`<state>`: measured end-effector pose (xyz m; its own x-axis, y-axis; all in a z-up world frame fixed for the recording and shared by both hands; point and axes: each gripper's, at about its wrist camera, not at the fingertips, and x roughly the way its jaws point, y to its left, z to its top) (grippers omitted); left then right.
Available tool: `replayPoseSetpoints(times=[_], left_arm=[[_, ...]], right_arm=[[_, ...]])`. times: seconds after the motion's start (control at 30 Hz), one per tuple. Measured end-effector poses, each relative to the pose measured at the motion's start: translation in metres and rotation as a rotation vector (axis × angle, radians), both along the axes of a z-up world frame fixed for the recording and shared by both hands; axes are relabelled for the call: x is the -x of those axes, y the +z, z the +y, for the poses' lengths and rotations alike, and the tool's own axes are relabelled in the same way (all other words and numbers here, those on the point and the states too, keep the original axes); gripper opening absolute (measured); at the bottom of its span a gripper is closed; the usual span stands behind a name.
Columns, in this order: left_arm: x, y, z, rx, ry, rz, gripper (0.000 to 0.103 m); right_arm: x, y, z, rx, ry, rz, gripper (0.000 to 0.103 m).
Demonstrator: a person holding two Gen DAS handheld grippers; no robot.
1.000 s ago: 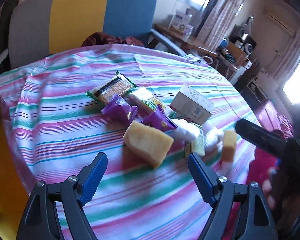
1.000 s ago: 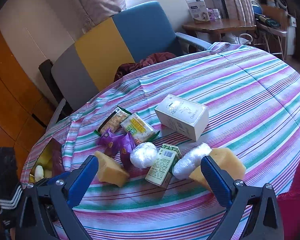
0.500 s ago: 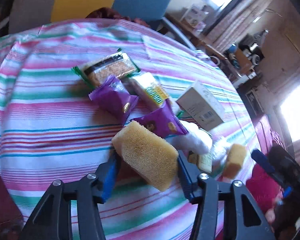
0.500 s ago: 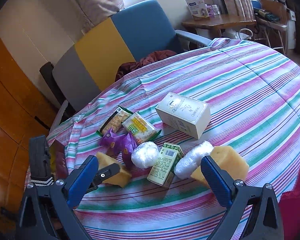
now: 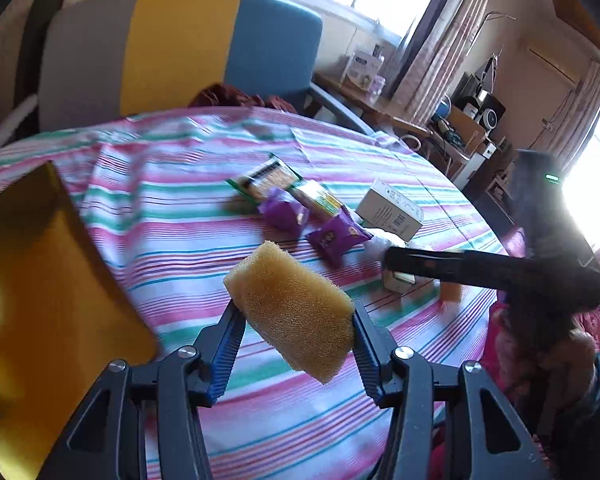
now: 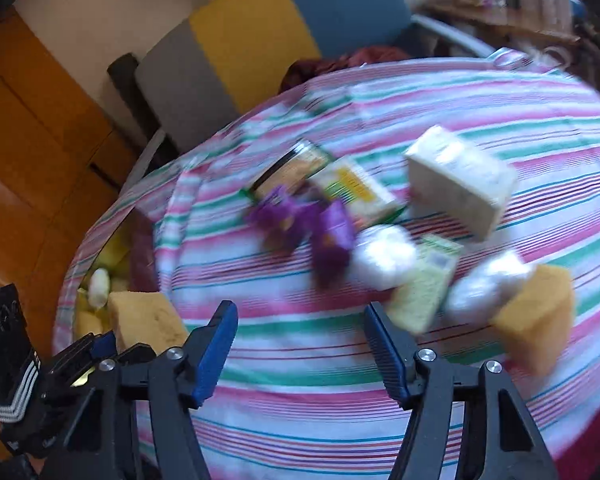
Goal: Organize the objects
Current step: 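Reach the left gripper to the second yellow sponge and grasp it, then place the sponge in the tray while the right gripper grasps a purple snack packet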
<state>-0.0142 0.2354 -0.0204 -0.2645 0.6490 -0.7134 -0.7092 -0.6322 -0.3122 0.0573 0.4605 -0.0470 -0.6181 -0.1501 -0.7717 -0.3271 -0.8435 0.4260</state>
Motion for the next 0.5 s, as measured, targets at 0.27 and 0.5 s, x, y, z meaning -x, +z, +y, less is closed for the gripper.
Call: replayPoseSetpoints(times=[0.27, 0.5], left_arm=[[-0.005, 0.011, -0.049, -0.056, 0.064, -0.012, 0.053], [-0.007, 0.014, -0.068, -0.098, 0.087, -0.038, 0.053]], right_arm=[[0.053, -0.037, -0.006, 0.085, -0.111, -0.077, 0.067], [0.075, -0.054, 0.021, 0.069, -0.326, -0.116, 0.067]])
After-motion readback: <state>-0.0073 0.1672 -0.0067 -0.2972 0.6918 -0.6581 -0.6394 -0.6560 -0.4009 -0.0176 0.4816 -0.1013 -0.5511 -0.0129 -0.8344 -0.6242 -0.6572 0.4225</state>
